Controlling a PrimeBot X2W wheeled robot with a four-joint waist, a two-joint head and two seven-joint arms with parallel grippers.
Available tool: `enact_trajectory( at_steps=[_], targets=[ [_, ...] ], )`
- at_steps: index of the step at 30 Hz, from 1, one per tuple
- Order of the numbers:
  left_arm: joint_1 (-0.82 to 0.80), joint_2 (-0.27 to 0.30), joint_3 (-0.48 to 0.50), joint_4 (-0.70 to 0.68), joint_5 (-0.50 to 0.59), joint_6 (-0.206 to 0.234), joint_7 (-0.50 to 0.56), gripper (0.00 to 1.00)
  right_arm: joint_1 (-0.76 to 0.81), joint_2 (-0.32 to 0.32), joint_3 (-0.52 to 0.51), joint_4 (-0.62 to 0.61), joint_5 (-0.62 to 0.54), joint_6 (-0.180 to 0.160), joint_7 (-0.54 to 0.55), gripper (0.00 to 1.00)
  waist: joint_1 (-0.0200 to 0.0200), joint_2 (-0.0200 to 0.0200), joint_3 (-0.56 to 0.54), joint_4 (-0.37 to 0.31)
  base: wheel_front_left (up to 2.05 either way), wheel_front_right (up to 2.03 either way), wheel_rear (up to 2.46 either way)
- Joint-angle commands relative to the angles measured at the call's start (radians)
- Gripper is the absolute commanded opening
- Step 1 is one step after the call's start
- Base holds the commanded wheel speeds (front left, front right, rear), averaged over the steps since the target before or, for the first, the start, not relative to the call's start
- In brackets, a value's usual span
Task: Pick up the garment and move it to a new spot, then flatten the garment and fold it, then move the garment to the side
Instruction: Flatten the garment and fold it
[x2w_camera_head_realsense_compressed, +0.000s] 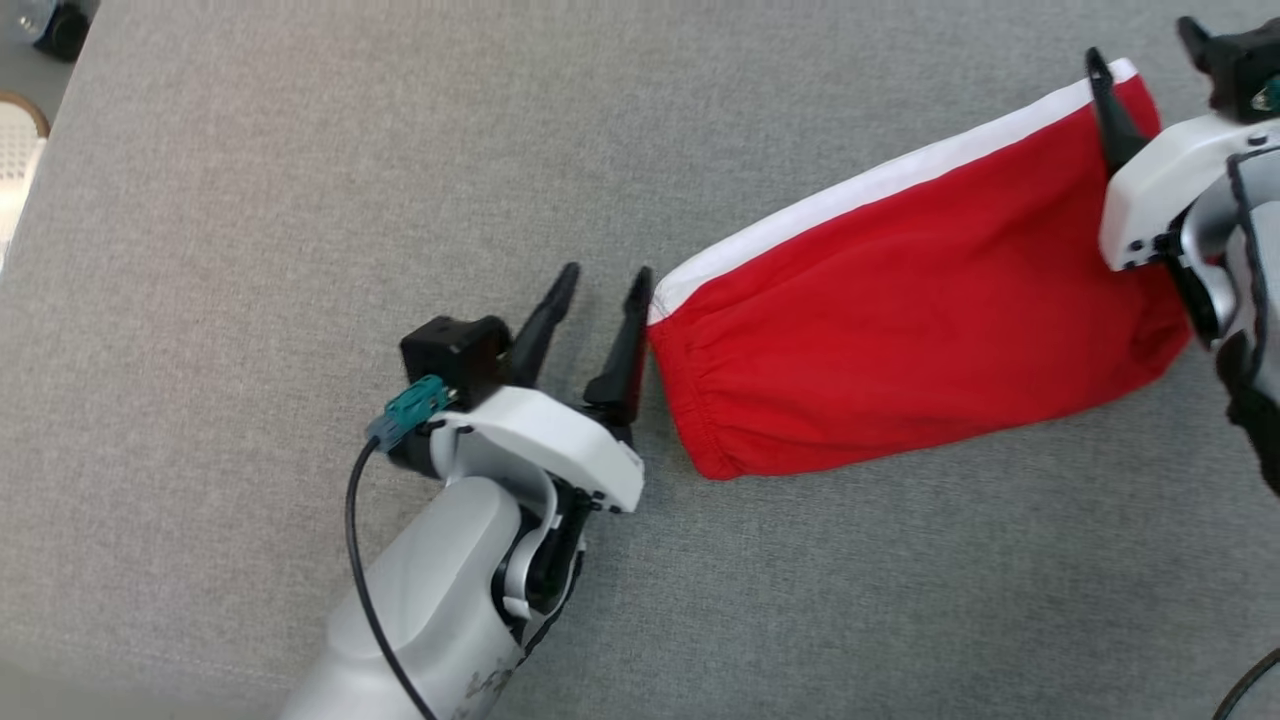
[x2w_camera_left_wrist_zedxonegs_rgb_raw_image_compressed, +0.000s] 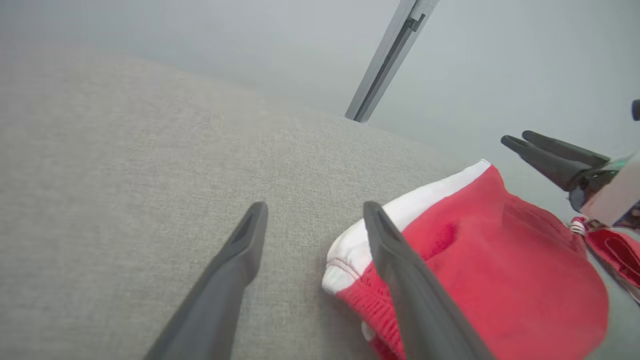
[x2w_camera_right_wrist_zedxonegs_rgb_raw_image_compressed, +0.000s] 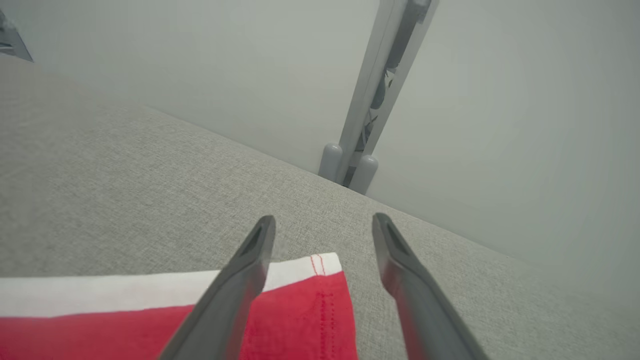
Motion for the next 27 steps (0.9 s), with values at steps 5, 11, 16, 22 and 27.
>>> enact_trajectory(
  at_steps=[5,11,16,22,27],
  targets=[
    [0.092,0.022,0.104,-0.061,0.117,0.063,-0.004,1.0,0.087,0.011,-0.028,-0.109,0.017,0.0,-0.007,1.0,0.0,0.0,-0.071,-0.047,0.0,0.0,0.0],
    [0.232,0.039,0.215,-0.188,0.274,0.089,-0.003,1.0,0.205,0.031,-0.093,-0.22,0.025,0.0,-0.007,1.0,0.0,0.0,-0.158,-0.08,0.0,0.0,0.0],
    [0.357,0.044,0.281,-0.294,0.422,0.091,-0.003,1.0,0.309,0.053,-0.138,-0.28,0.028,0.0,-0.007,1.0,0.0,0.0,-0.223,-0.095,0.0,0.0,0.0],
    [0.495,0.048,0.316,-0.367,0.603,0.134,-0.004,1.0,0.429,0.08,-0.181,-0.323,0.052,0.0,-0.007,1.0,0.0,0.0,-0.285,-0.108,0.0,0.0,0.0],
    [0.589,0.034,0.351,-0.424,0.687,0.149,-0.003,1.0,0.539,0.101,-0.231,-0.35,0.089,0.0,-0.007,1.0,0.0,0.0,-0.326,-0.105,0.0,0.0,0.0]
  ],
)
